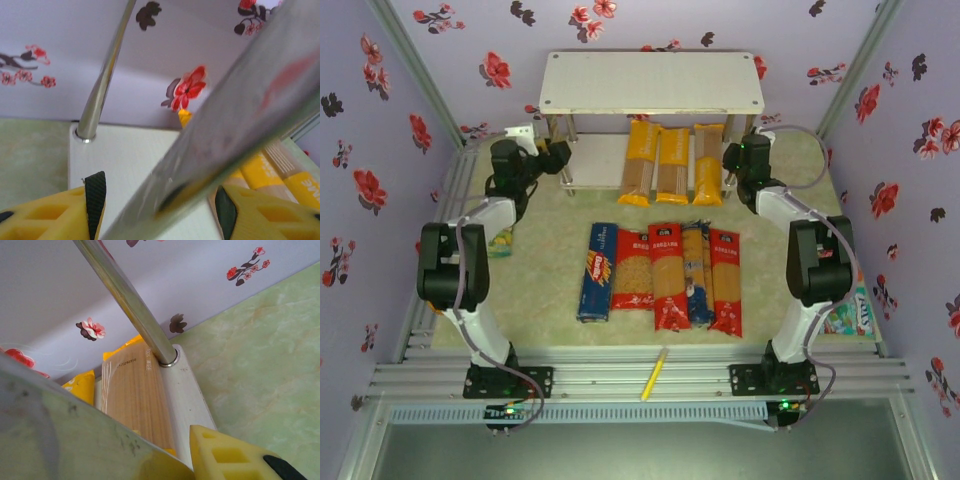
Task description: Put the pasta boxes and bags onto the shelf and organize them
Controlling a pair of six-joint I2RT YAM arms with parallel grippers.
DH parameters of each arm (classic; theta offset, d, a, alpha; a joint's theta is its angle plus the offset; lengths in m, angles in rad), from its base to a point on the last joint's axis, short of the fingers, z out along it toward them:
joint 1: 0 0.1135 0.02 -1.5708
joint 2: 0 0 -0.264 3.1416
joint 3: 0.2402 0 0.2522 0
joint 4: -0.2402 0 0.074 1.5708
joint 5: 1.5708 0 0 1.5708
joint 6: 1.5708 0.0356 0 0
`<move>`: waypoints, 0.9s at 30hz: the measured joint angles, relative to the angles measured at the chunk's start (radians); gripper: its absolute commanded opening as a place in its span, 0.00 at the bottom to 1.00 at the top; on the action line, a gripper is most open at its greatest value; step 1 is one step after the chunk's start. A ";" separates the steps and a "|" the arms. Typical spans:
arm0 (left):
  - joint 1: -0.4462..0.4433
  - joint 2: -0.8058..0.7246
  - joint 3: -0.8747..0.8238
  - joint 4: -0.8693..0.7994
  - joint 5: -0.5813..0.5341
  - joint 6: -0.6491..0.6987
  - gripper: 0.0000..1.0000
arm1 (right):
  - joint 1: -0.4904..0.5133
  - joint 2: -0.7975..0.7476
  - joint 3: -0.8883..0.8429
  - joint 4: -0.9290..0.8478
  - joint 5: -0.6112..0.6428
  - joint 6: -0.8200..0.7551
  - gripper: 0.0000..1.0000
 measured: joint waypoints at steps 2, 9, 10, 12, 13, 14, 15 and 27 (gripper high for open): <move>-0.003 0.028 0.039 0.003 0.000 0.001 0.61 | -0.001 -0.003 0.000 -0.006 -0.001 0.000 0.00; -0.018 0.109 0.098 0.008 0.020 0.003 0.17 | -0.002 -0.006 0.001 -0.018 -0.003 0.000 0.00; -0.019 0.117 0.100 0.035 0.006 0.031 0.10 | -0.004 -0.007 0.002 -0.019 -0.005 -0.006 0.00; -0.019 0.134 0.103 0.104 -0.017 0.166 0.00 | -0.003 -0.011 0.010 -0.021 -0.007 -0.039 0.00; -0.020 0.135 0.104 0.107 -0.025 0.223 0.00 | -0.003 -0.013 0.017 -0.027 -0.009 -0.049 0.00; -0.021 0.135 0.104 0.105 -0.026 0.241 0.00 | -0.002 -0.013 0.017 -0.033 -0.008 -0.053 0.00; -0.021 0.135 0.102 0.105 -0.021 0.244 0.00 | -0.003 -0.014 0.017 -0.041 -0.008 -0.056 0.00; -0.036 0.064 -0.022 0.167 -0.030 0.237 0.00 | -0.013 -0.019 0.015 -0.061 -0.008 -0.056 0.00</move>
